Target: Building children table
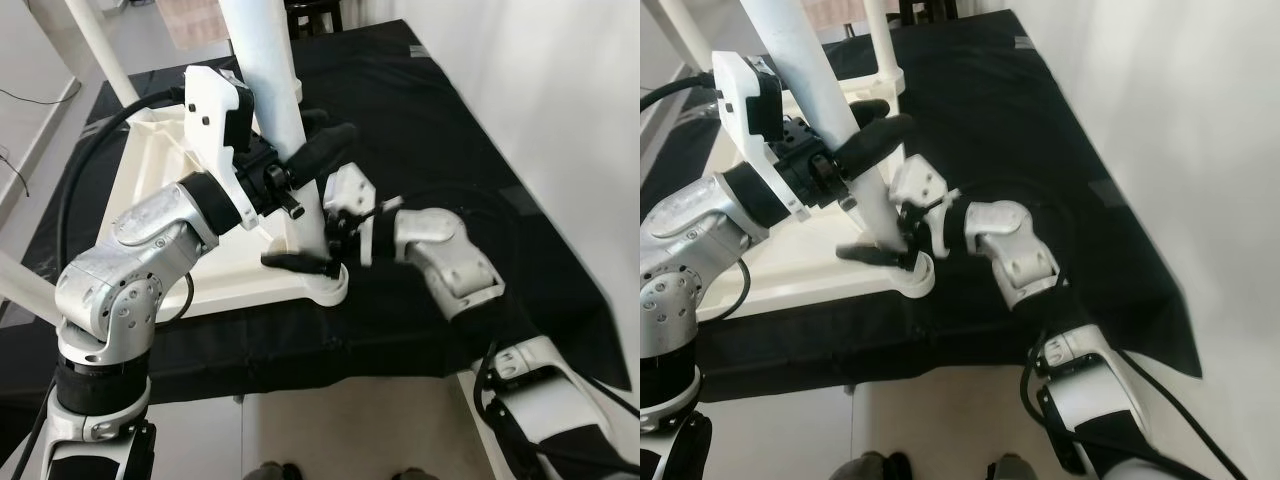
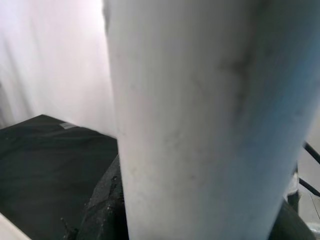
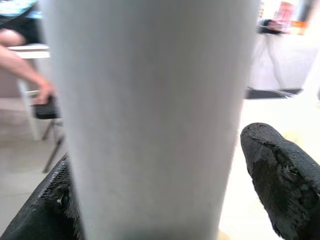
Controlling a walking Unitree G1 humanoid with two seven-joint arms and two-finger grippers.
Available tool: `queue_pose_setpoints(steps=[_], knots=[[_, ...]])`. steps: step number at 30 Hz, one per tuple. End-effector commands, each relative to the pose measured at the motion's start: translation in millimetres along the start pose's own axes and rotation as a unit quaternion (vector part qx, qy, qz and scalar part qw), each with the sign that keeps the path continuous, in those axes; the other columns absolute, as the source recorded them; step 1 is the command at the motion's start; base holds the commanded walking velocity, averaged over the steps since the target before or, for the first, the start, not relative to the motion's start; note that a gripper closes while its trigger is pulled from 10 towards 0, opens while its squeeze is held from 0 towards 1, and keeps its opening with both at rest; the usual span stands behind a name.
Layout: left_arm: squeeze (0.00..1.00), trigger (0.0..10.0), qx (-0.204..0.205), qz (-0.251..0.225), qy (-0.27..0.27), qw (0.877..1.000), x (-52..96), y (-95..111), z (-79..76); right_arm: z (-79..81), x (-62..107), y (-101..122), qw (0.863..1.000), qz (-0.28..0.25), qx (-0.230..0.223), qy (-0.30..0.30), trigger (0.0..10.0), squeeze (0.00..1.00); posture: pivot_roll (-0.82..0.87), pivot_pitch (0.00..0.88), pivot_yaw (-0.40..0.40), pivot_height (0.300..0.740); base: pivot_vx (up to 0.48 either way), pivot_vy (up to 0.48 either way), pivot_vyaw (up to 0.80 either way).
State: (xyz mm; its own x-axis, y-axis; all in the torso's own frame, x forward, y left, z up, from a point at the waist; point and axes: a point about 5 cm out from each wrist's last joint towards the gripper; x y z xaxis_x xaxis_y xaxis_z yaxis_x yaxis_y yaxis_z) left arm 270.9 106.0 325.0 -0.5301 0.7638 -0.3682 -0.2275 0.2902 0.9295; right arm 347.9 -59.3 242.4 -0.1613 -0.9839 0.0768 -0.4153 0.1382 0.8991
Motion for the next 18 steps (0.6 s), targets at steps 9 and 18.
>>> queue_pose_setpoints(steps=[9, 18], knots=[[0.00, 0.0, 0.004, 0.009, -0.010, 1.000, 0.7, -5, -5.7, -1.2, -17.7, 0, 0.997, -0.017, -0.011, 0.072, 4.5, 0.00, 0.02, 0.158, 0.071, 0.740, 0.000, 0.000, 0.00], [0.00, 0.0, 0.028, -0.028, -0.075, 0.996, -1.8, 6, -18.2, -2.3, -18.8, 2, 0.991, -0.051, -0.032, 0.117, 0.0, 0.00, 0.01, 0.153, 0.067, 0.740, 0.000, 0.000, 0.00]])
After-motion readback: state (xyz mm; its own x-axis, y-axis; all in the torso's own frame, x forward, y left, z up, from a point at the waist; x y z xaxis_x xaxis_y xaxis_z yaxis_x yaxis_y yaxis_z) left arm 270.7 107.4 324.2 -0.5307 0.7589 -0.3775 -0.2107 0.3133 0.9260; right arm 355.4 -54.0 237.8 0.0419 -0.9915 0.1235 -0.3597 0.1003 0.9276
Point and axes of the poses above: a point about 5 cm out from each wrist's last joint towards the gripper, its own x axis pointing back from the gripper into the wrist, its own y axis along the axis of the wrist's last joint, z = x × y, and after that the axes turned 7 degrees about x, right-handed
